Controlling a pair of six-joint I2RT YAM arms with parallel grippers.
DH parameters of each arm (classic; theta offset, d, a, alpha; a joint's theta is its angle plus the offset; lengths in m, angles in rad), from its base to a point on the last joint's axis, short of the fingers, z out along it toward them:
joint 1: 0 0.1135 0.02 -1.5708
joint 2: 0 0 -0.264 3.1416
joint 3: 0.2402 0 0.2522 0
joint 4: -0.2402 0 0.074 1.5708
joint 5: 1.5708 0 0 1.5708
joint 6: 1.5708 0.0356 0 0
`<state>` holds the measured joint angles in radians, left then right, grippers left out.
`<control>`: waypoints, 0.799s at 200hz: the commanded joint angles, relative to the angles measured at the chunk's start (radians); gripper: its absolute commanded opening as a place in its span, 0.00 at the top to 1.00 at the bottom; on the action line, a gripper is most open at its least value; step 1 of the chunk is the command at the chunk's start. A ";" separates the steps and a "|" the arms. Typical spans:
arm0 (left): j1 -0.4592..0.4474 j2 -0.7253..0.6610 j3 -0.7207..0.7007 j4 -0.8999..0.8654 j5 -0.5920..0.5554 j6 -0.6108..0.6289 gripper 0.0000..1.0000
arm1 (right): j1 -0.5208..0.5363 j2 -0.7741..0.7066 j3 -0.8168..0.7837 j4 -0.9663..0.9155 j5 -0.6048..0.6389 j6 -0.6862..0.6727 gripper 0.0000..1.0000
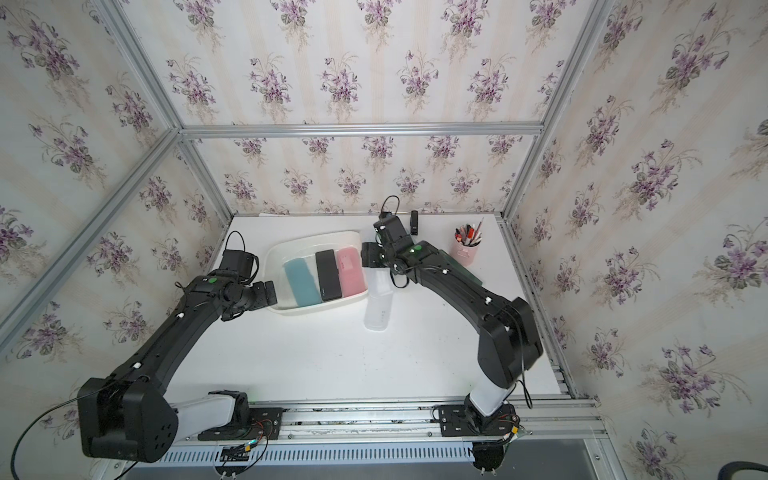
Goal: Put the pencil case into the storage box
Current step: Pick up the pencil case from the center of the board, then place the pencil case at the storage box.
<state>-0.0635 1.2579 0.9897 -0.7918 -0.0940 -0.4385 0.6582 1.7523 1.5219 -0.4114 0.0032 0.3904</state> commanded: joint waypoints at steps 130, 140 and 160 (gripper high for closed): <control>0.059 0.041 -0.014 0.023 -0.011 -0.011 0.01 | 0.187 0.806 0.764 0.019 -0.109 -0.053 0.20; 0.063 0.042 -0.017 0.026 -0.007 -0.007 0.01 | 0.186 0.821 0.766 0.029 -0.118 -0.043 0.20; 0.070 0.046 -0.023 0.033 -0.004 0.001 0.01 | 0.186 0.844 0.770 0.032 -0.119 -0.030 0.20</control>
<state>0.0006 1.3014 0.9710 -0.7837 -0.1001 -0.4591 0.8471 2.5793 2.2875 -0.4156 -0.1032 0.3359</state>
